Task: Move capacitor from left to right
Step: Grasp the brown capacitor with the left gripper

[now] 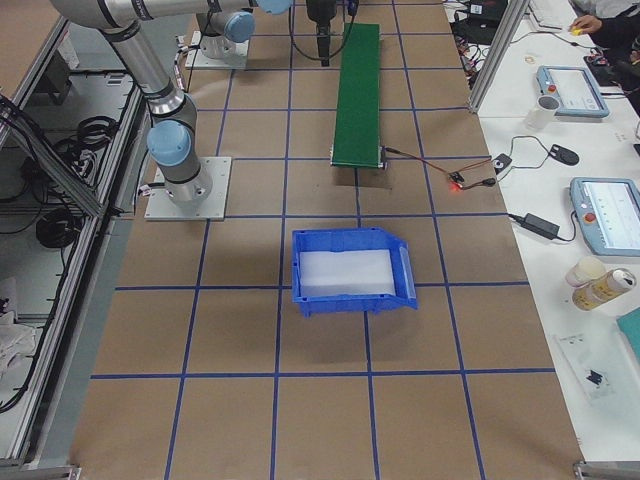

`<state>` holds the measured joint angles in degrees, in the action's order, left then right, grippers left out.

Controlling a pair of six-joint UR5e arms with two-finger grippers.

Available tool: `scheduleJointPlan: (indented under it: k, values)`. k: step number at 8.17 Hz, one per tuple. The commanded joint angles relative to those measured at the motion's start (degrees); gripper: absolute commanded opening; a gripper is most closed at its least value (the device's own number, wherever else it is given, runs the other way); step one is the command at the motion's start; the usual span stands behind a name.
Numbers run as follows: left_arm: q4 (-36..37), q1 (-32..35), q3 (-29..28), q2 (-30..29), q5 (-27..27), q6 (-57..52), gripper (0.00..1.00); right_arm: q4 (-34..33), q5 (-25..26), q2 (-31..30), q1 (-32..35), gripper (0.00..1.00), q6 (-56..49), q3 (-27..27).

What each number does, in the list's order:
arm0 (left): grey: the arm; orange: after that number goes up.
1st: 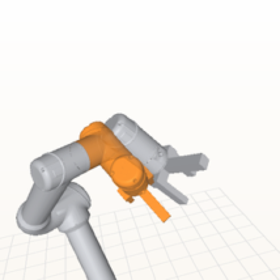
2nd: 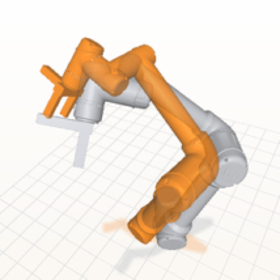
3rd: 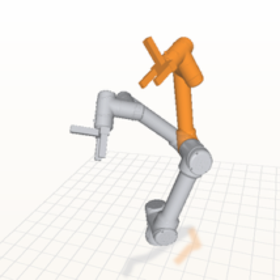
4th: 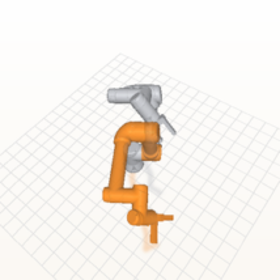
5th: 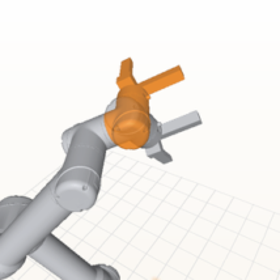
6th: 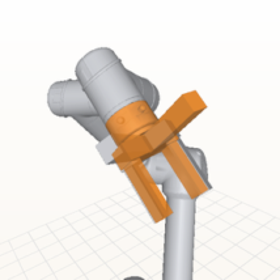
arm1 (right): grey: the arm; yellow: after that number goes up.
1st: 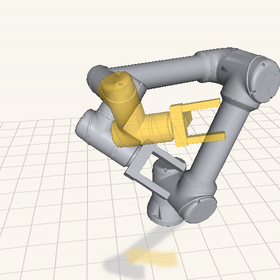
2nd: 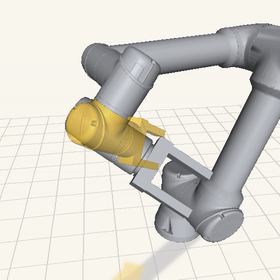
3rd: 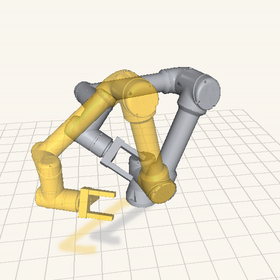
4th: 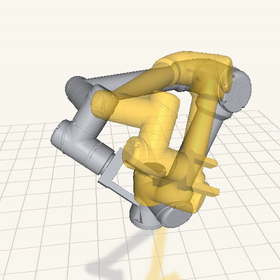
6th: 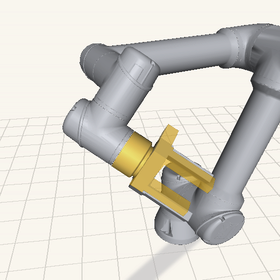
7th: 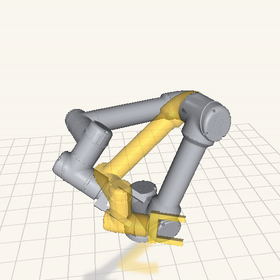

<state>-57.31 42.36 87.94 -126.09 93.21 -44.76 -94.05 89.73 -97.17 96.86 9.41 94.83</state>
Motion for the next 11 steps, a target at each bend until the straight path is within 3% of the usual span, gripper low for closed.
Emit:
scheduleJointPlan:
  k: [1, 2, 5, 7, 9, 11]
  values:
    - [0.0, 0.0, 0.0, -0.2, -2.9, -0.3, 0.98, 0.0, 0.0, 0.0, 0.0, 1.0, 0.0, 0.1]
    - [-0.1, 0.0, 0.0, -0.2, -2.4, -0.6, 0.75, 0.0, 0.0, 0.0, 0.0, 1.0, 0.0, 0.1]
    - [-0.4, 0.0, 0.0, -0.2, -2.3, -0.9, 0.66, 0.1, 0.0, 0.0, 0.0, 1.0, 0.0, 0.0]
    - [-1.7, 0.0, 0.1, -0.1, -0.2, -0.9, 0.44, 0.2, 0.0, 0.0, 0.0, 1.0, 0.0, 0.0]
    - [-2.5, -0.1, 0.0, 0.0, 0.3, -0.9, 0.32, 0.1, 0.0, 0.0, 0.0, 1.0, 0.0, 0.1]
    - [-5.0, -0.1, -0.1, 0.9, 0.4, -0.9, 0.09, 0.1, 0.0, 0.0, 0.0, 1.0, 0.0, 0.1]
